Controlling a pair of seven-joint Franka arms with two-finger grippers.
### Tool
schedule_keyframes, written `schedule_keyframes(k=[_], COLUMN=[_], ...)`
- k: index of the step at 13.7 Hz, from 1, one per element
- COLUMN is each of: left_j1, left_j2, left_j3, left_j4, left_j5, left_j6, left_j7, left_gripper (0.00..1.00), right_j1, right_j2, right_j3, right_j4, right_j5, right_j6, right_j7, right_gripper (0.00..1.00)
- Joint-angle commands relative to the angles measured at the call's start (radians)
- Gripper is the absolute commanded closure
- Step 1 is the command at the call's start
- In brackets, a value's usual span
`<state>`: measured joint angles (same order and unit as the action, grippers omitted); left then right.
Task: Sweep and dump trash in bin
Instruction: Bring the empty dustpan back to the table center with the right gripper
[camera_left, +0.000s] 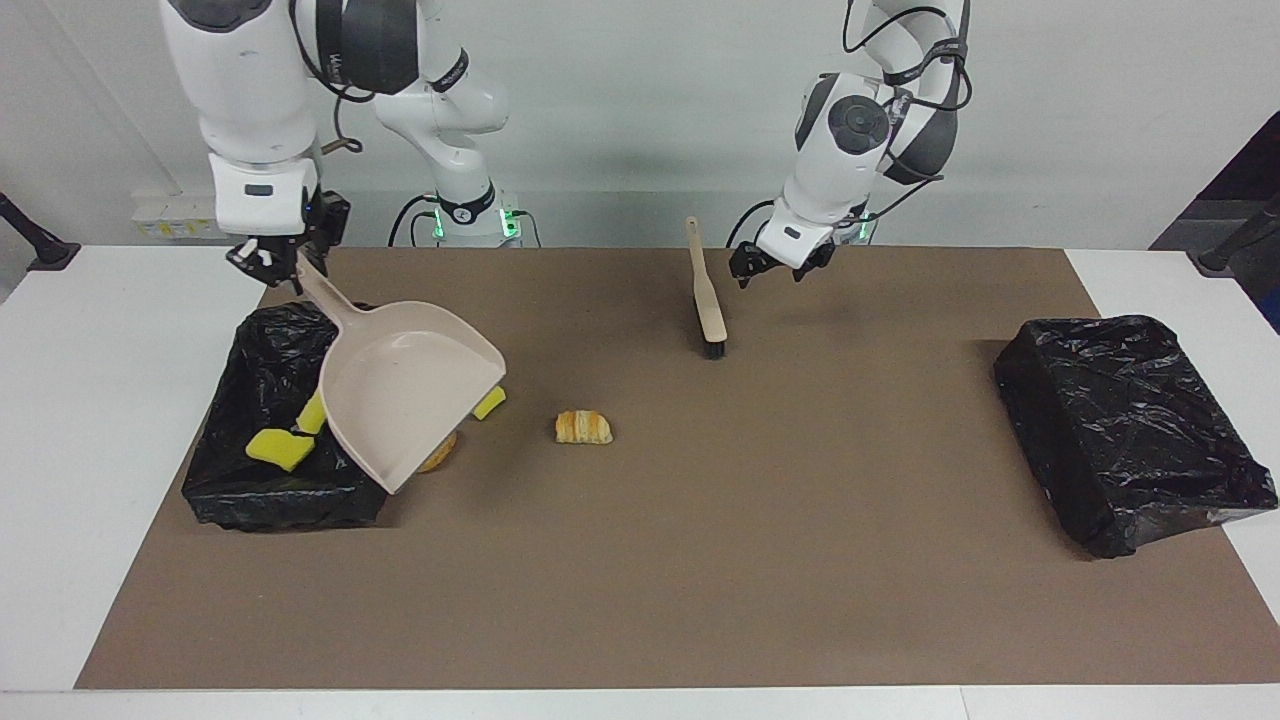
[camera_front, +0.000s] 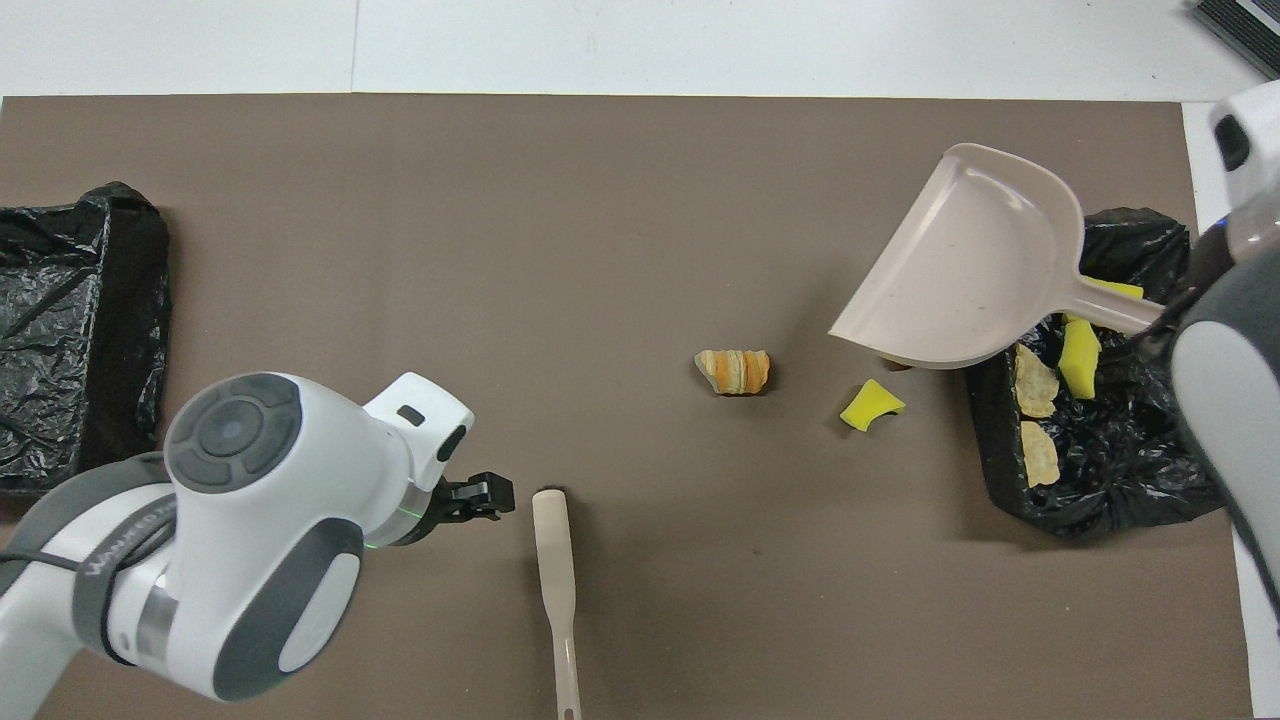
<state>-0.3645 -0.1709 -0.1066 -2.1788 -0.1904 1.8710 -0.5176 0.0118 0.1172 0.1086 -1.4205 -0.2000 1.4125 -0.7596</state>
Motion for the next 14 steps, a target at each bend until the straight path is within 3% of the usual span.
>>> schedule_keyframes(k=[1, 5, 10, 14], left_j1=[0.08, 0.125, 0.165, 0.165], left_j2=[-0.007, -0.007, -0.013, -0.013], left_j3=[-0.01, -0.01, -0.008, -0.002], left_j4=[0.046, 0.083, 0.114, 0.114], left_j5=[0.026, 0.06, 0.06, 0.06], left_j6=[-0.045, -0.073, -0.133, -0.136], left_j7=[0.07, 0.106, 0.189, 0.206], left_gripper=[0.0, 0.0, 0.0, 0.0], right_j1=[0.063, 0.216, 0.429, 0.554], right_j2=[0.002, 0.082, 0.243, 0.389], right_j3=[0.0, 0.002, 0.0, -0.001], right_j4=[-0.047, -0.054, -0.049, -0.044], right_j5=[0.138, 0.243, 0.353, 0.335], right_j6=[0.008, 0.098, 0.423, 0.655], right_j7=[0.318, 0.791, 1.248, 1.442], right_gripper=[1.0, 1.0, 1.0, 1.0])
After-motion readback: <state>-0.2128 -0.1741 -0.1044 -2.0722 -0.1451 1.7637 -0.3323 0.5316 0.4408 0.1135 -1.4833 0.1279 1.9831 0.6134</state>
